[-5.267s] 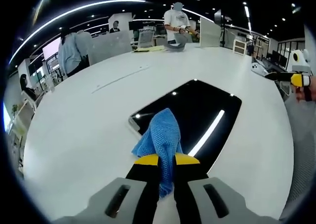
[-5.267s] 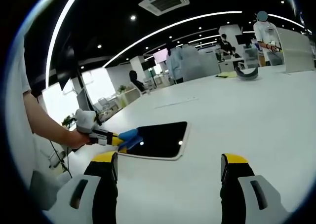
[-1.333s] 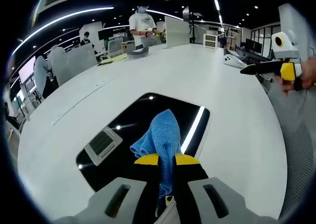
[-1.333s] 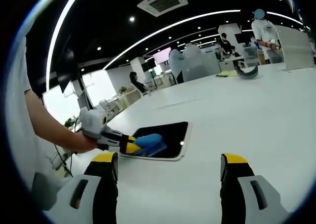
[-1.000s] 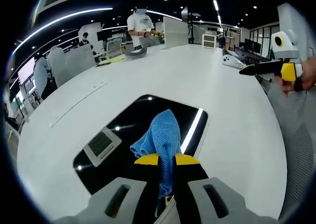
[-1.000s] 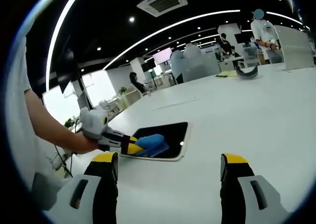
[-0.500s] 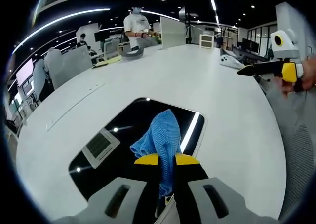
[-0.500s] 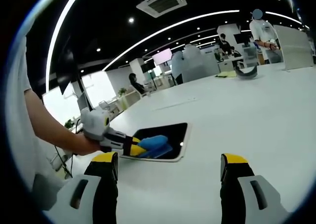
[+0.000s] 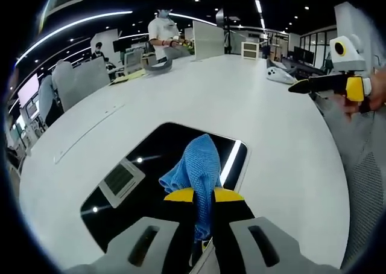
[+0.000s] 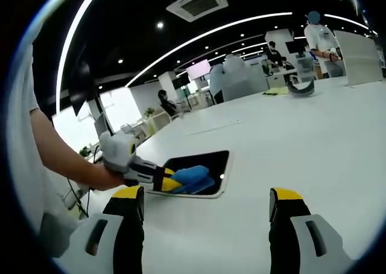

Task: Wipe the mirror surface with the cleaning cloth until all visible marks leave the cleaned area.

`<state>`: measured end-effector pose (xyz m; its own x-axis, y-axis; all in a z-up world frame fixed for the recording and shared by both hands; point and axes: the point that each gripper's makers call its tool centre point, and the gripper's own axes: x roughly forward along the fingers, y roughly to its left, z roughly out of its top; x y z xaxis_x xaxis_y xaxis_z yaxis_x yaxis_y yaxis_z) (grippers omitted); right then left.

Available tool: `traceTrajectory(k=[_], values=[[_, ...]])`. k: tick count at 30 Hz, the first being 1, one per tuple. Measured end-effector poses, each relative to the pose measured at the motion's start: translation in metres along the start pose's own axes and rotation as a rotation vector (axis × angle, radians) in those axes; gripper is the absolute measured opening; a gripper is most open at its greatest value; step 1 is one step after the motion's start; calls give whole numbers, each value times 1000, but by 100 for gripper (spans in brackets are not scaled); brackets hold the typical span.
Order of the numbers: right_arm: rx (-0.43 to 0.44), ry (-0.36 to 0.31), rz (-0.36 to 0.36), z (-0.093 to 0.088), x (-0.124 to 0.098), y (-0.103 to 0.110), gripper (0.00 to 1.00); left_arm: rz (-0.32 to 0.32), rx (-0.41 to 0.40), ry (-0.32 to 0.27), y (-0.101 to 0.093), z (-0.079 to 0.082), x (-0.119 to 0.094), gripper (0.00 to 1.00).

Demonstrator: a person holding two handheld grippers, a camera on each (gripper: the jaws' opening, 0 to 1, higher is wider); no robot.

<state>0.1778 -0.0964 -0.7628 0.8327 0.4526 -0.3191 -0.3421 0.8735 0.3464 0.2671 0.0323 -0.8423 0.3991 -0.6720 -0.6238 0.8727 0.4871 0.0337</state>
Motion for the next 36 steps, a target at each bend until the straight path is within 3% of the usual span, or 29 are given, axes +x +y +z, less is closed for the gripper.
traceTrajectory(k=[36], values=[[26,-15,-16,2,-1,-7,85,-51,35,-11,-19,18,22,6]])
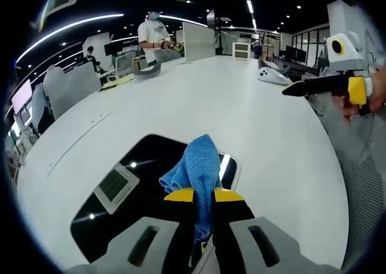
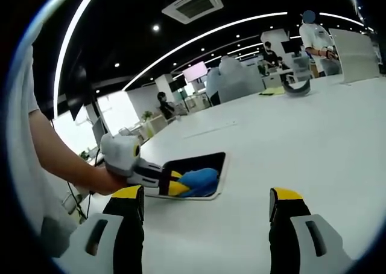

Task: Wipe the mirror surface with the cleaning cloth until all visible marks leave the cleaned area.

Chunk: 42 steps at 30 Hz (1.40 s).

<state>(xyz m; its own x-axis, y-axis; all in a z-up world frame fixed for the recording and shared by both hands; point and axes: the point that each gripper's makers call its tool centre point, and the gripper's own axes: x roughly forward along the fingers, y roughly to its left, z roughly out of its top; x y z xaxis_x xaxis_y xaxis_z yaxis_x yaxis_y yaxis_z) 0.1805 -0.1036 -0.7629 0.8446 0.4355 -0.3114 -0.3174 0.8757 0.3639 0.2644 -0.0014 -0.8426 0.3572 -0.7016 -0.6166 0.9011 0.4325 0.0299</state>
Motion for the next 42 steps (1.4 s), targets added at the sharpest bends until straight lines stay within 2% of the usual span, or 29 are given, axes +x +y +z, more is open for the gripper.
traceTrajectory(k=[42], values=[[3,-23,10,5,0,2,85,-54,38,-14,-24,22,27,6]])
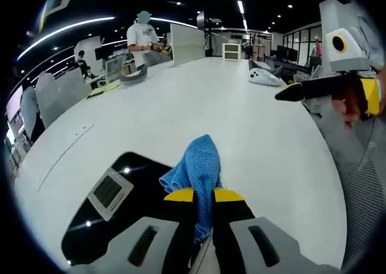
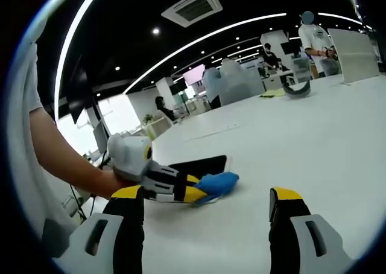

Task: Wipe the mirror surface with the cleaning cloth until all visible marks leave the cleaned area.

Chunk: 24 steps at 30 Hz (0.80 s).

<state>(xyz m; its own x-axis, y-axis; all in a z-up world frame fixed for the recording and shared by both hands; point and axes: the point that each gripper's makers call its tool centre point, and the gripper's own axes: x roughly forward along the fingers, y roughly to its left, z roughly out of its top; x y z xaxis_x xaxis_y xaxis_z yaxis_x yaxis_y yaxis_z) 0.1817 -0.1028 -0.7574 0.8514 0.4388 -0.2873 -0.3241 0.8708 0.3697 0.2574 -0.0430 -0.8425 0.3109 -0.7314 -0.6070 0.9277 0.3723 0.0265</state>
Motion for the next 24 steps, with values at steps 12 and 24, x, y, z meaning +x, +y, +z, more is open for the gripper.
traceTrajectory(k=[12,24], values=[[-26,2,8,0,1,3,92,7,1,-4,-2,2,2,6],[-29,7,6,0,1,3,92,2,1,-8,-2,2,3,7]])
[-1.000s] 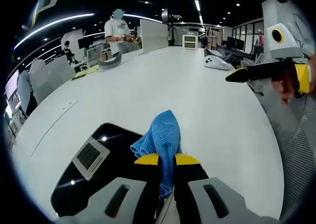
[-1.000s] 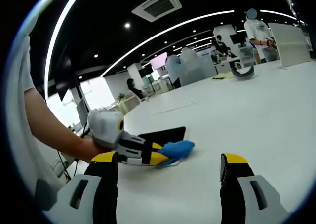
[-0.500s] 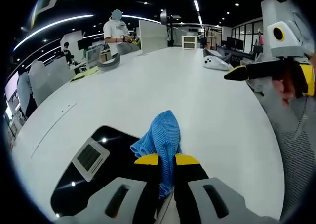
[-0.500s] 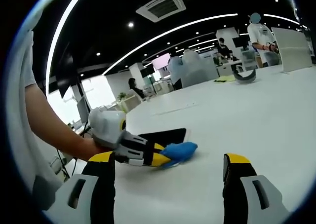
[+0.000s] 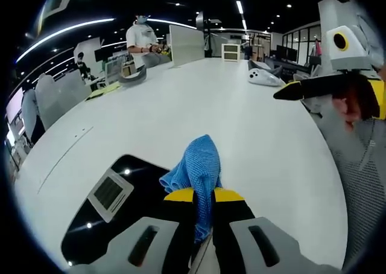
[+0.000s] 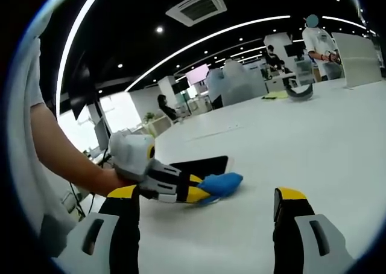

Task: Wipe the mirror surface with the cleaning cloth until all visible marks leave the cleaned area.

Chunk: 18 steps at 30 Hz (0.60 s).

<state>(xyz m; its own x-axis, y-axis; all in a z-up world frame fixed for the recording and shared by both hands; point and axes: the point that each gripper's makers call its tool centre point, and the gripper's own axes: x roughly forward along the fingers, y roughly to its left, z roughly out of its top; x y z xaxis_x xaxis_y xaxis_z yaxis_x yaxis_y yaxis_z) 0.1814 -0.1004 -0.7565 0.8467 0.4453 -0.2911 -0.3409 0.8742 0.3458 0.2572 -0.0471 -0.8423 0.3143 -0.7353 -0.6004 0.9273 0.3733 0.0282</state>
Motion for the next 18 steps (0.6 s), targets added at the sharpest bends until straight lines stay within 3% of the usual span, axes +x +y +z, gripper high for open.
traceTrajectory(k=[18], values=[[-24,9,20,8,-1,7,92,-8,-18,-7,1,0,0,6]])
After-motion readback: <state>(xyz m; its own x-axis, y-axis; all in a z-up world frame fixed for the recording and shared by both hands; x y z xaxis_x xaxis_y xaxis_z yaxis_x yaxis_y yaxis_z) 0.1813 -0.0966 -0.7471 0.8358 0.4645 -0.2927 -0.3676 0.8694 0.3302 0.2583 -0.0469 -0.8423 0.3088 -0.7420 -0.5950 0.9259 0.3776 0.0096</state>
